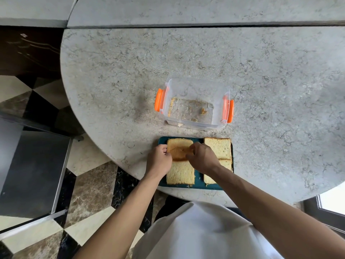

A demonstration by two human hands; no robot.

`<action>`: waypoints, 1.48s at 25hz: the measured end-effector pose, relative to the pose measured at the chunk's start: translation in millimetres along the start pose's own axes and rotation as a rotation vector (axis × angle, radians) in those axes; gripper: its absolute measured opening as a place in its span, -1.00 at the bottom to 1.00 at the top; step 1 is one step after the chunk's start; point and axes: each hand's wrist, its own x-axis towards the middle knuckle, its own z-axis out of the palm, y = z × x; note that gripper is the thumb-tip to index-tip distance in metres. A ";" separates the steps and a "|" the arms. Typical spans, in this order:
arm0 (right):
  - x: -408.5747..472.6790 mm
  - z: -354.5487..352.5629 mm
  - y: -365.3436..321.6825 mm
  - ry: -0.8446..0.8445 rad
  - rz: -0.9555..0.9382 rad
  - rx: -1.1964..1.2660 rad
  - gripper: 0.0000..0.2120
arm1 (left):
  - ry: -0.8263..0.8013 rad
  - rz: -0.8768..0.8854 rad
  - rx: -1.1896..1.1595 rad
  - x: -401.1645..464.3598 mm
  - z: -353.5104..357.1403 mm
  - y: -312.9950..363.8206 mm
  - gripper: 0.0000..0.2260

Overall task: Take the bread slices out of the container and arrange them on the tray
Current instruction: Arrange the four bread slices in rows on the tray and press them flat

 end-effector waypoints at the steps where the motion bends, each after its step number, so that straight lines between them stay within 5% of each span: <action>1: -0.2 1.3 -1.6 0.004 -0.005 0.017 -0.61 | 0.008 0.007 0.012 0.6 -1.0 -0.6 -0.61; 11: -6.0 13.8 -17.1 0.002 -0.047 0.112 -0.65 | 0.088 0.051 0.208 8.2 -17.3 -6.8 -0.60; 14: -7.4 13.4 -16.4 0.009 -0.029 0.152 -0.63 | 0.079 0.006 0.152 13.7 -21.4 -10.4 -0.87; 19: -5.8 12.4 -18.3 0.014 0.112 0.310 -0.55 | 0.032 -0.045 0.110 18.0 -17.8 -7.7 -0.62; 28: 1.1 7.5 -22.4 -0.049 0.152 0.411 -0.77 | 0.057 -0.023 0.061 16.9 -12.0 -11.8 -0.71; 30: -0.3 6.2 -22.0 -0.060 0.142 0.398 -0.78 | 0.036 -0.046 0.028 16.5 -12.3 -13.6 -0.84; 33: -8.9 6.0 -20.4 -0.026 0.086 0.279 -0.86 | 0.069 -0.044 0.042 11.6 -11.2 -19.2 -0.54; 37: -30.0 13.0 -9.5 -0.051 0.058 0.133 -0.90 | 0.128 0.055 0.110 -9.6 -7.5 -36.1 -0.73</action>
